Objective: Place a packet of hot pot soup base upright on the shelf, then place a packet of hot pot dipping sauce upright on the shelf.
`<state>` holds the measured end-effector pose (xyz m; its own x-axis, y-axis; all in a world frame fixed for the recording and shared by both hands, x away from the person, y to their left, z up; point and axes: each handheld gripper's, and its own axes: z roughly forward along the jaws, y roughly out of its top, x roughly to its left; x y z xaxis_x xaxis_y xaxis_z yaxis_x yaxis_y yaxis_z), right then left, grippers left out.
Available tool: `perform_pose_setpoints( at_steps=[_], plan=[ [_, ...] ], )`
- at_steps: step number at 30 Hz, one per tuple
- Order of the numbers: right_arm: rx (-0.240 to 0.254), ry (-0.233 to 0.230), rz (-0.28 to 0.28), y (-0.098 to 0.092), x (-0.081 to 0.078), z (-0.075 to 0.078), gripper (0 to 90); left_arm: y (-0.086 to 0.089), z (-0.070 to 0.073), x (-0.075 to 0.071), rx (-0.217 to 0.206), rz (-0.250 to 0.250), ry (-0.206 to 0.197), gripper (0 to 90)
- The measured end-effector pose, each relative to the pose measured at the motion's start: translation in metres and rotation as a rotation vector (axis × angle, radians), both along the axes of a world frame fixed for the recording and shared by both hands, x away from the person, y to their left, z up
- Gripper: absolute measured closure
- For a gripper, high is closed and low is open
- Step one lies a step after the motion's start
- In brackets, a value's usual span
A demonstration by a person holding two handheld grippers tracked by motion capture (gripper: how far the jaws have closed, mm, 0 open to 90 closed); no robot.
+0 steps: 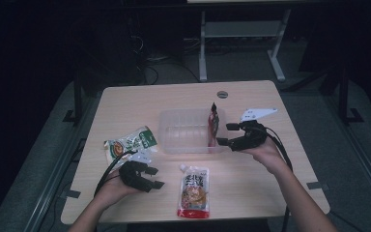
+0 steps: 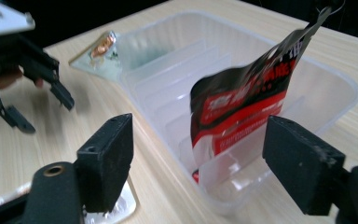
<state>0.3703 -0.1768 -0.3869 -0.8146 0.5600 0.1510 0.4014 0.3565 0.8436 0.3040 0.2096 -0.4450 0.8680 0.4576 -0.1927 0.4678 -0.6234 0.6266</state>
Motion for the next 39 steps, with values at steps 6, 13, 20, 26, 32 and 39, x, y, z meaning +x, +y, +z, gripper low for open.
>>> perform_pose_setpoints(
  at_steps=[6,13,20,26,32,39],
  plan=[
    [-0.035,-0.012,-0.004,-0.001,-0.011,-0.001,22.3,-0.002,0.0,-0.001,-0.001,0.0,0.001,37.7],
    [-0.055,0.004,-0.003,-0.006,-0.027,-0.004,18.4,-0.004,0.001,-0.002,-0.009,-0.002,-0.011,40.6],
    [-0.072,0.009,-0.012,-0.012,-0.044,-0.016,18.4,-0.009,0.006,-0.004,-0.034,-0.005,-0.005,60.9],
    [-0.106,0.053,-0.034,-0.018,-0.06,-0.036,17.9,-0.022,0.011,-0.009,-0.037,-0.059,-0.03,82.5],
    [-0.14,0.061,-0.059,-0.022,-0.073,-0.048,15.7,-0.037,0.013,-0.015,-0.071,-0.097,-0.01,89.7],
    [-0.165,0.058,-0.058,-0.017,-0.075,-0.058,14.3,-0.065,0.016,-0.027,-0.107,-0.164,0.003,89.7]
  ],
)
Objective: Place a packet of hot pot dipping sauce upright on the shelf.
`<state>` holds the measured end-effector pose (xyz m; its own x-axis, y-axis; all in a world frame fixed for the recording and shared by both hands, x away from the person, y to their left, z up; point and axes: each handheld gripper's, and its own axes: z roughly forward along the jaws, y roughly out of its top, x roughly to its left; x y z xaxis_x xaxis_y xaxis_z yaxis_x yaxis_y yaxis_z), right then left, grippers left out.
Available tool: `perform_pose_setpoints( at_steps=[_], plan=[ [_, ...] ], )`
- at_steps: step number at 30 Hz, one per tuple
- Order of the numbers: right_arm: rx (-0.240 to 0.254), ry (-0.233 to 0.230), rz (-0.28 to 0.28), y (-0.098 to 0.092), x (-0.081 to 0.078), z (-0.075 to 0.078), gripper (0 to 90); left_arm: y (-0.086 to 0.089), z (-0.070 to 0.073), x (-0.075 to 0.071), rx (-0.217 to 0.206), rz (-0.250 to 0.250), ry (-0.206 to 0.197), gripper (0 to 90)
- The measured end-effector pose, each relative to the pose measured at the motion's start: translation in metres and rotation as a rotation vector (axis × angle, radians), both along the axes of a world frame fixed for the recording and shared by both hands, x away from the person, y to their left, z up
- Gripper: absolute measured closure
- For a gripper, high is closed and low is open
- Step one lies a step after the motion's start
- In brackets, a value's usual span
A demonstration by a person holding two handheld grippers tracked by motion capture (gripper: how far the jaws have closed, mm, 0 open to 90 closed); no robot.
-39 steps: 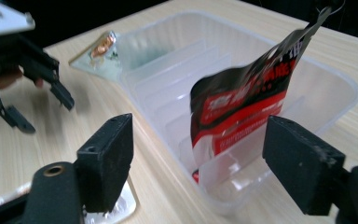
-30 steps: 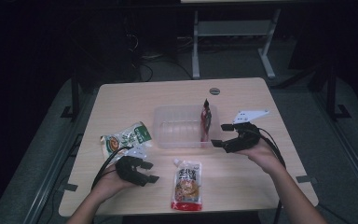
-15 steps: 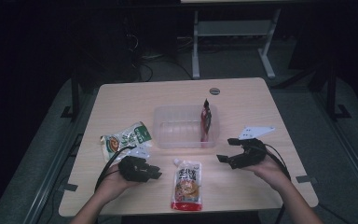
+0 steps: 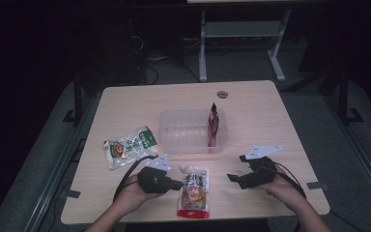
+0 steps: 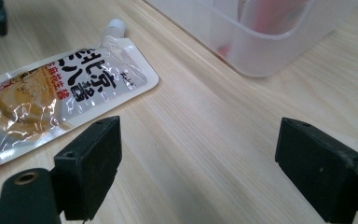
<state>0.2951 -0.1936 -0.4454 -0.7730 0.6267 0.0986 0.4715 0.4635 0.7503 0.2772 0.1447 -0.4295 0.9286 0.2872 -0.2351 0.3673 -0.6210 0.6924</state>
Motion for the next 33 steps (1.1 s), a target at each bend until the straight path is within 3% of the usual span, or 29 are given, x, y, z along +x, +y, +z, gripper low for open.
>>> perform_pose_setpoints(
  at_steps=[7,16,19,33],
  plan=[
    [-0.021,0.004,0.005,0.004,0.0,-0.005,13.6,-0.034,-0.009,-0.01,0.032,-0.072,0.002,89.7],
    [-0.042,0.002,0.012,0.007,0.003,-0.009,13.6,-0.065,-0.016,-0.021,0.024,-0.133,0.02,89.7],
    [-0.054,0.002,0.018,0.008,0.004,-0.011,13.6,-0.075,-0.022,-0.025,0.059,-0.157,0.015,89.7],
    [-0.073,-0.006,0.028,0.008,0.004,-0.012,13.6,-0.069,-0.029,-0.023,0.097,-0.154,0.035,89.8]
  ],
)
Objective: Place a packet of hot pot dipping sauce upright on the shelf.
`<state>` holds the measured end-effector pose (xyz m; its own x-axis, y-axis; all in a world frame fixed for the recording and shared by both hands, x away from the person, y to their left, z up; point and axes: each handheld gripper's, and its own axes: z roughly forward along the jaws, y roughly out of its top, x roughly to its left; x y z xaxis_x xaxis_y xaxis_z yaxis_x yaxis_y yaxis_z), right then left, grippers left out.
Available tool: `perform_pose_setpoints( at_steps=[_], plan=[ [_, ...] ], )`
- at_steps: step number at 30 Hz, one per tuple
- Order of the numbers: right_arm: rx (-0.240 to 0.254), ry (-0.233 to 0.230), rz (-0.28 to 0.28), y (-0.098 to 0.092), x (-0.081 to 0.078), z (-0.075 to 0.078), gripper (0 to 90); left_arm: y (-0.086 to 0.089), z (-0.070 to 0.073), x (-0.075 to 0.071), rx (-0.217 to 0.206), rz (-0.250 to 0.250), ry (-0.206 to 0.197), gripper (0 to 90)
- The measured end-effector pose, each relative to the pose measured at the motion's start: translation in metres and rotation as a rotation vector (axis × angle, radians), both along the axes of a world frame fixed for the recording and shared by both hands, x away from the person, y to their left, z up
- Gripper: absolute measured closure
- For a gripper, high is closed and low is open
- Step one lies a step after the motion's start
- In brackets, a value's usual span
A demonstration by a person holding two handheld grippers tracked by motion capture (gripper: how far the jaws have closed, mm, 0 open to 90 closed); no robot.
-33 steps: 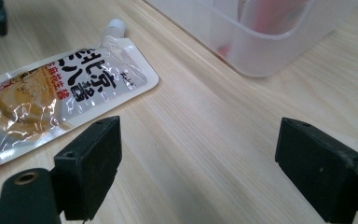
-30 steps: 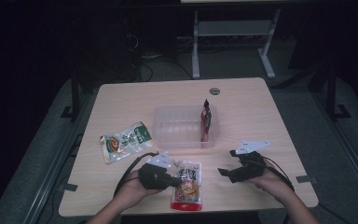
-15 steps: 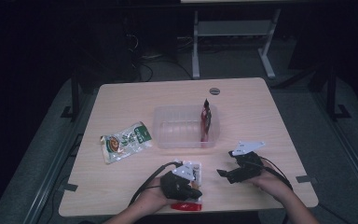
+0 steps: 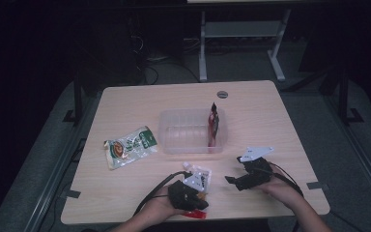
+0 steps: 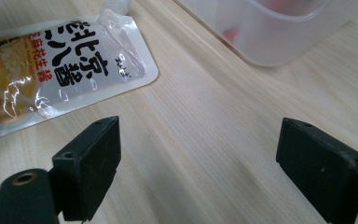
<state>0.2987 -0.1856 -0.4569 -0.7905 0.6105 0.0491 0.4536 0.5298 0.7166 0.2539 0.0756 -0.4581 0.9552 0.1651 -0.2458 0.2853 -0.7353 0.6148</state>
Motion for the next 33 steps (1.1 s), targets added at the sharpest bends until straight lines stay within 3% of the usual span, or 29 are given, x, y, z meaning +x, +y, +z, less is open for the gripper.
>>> perform_pose_setpoints(
  at_steps=[12,19,23,33],
  plan=[
    [-0.027,0.001,0.013,0.001,0.0,-0.001,13.6,0.017,0.001,0.005,0.029,0.005,-0.001,89.8],
    [-0.036,0.0,0.021,0.002,0.0,-0.002,13.6,0.035,0.003,0.016,0.062,0.045,0.005,89.8],
    [-0.031,0.001,0.017,0.002,0.0,-0.002,13.7,0.046,0.003,0.023,0.066,0.078,0.028,89.8],
    [-0.035,-0.002,0.024,0.002,0.0,-0.003,13.6,0.065,0.006,0.036,0.094,0.144,0.006,89.8]
  ],
)
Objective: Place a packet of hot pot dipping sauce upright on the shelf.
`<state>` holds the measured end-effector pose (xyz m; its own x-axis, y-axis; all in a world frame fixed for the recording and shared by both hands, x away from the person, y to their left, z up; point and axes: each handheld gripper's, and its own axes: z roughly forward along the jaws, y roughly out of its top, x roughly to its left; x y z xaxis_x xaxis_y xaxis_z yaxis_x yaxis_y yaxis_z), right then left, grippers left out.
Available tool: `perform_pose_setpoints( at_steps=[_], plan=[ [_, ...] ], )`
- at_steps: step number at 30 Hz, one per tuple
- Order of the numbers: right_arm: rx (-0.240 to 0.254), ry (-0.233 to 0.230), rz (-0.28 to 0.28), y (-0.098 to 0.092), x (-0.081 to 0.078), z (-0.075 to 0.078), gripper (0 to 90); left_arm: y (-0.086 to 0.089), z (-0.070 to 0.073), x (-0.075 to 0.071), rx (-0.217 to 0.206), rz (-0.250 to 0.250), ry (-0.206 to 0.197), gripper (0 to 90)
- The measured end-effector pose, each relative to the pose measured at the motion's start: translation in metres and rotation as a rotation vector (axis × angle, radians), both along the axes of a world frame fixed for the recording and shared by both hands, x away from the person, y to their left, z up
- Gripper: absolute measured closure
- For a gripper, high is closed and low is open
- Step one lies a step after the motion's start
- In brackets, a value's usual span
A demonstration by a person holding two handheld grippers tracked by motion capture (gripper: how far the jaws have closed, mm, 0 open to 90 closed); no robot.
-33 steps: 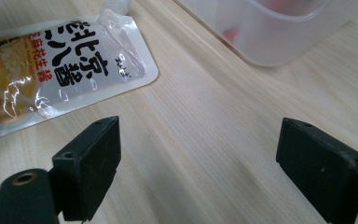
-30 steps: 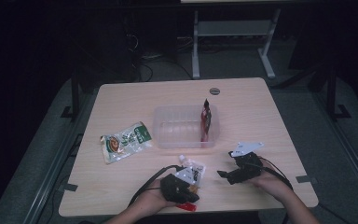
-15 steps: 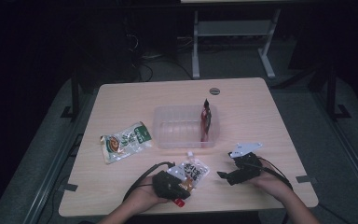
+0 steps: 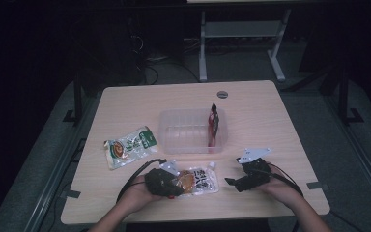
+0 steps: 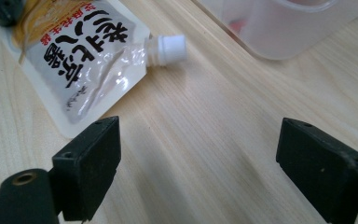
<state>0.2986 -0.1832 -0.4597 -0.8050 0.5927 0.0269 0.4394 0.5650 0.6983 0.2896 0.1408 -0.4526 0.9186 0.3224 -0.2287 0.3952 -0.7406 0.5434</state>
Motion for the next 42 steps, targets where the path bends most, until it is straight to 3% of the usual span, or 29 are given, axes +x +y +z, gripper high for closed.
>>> perform_pose_setpoints(
  at_steps=[6,15,20,31,36,42],
  plan=[
    [0.0,0.005,0.0,0.001,0.0,0.0,13.6,0.001,0.002,0.0,0.002,0.0,-0.004,88.7],
    [-0.008,0.005,0.01,0.002,0.001,-0.001,13.6,-0.006,0.019,0.008,-0.049,0.025,-0.061,88.2],
    [-0.006,0.005,0.008,0.003,0.001,-0.002,13.4,-0.018,0.021,0.017,-0.046,0.018,-0.088,88.3],
    [0.0,0.005,0.005,0.001,0.001,-0.001,13.3,-0.034,0.011,0.031,-0.004,0.011,-0.072,89.2],
    [0.003,0.003,0.011,0.003,0.0,-0.001,13.2,-0.033,0.006,0.032,-0.012,0.01,-0.065,89.7],
    [0.049,0.054,0.017,0.005,0.0,0.001,12.4,-0.035,0.002,0.032,0.0,0.006,-0.078,89.9]
  ],
)
